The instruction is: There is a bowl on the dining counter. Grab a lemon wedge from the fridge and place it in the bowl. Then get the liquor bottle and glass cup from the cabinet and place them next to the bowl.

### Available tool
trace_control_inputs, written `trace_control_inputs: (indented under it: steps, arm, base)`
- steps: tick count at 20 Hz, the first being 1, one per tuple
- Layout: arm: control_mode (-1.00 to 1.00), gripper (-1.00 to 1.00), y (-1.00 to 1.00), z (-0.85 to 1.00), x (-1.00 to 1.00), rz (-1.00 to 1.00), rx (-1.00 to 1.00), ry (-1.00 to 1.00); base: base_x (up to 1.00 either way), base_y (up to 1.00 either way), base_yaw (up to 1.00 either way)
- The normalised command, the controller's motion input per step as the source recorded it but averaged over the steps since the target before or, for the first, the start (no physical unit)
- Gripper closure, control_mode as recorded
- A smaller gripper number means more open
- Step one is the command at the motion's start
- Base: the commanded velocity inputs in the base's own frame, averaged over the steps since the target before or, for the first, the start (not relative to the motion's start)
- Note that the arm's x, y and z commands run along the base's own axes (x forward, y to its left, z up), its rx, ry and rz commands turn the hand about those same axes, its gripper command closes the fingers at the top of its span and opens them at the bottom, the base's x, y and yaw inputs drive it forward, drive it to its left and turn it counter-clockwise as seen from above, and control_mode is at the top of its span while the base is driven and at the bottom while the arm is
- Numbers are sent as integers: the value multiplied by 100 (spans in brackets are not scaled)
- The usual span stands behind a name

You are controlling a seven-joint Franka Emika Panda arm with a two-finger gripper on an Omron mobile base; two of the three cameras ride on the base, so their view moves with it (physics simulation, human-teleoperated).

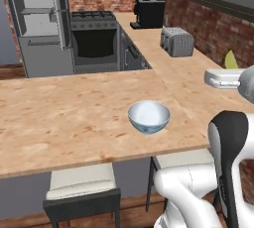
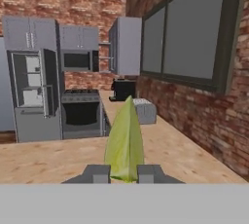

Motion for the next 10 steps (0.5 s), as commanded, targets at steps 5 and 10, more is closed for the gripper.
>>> trace_control_inputs:
  steps: [5,10]
  arm:
    - [100,100,0,0,0,0,0,0]
    - [-100,100,2,-11,27,1,0,5]
  base:
    - [48,3,-21]
    - [1,0,-1]
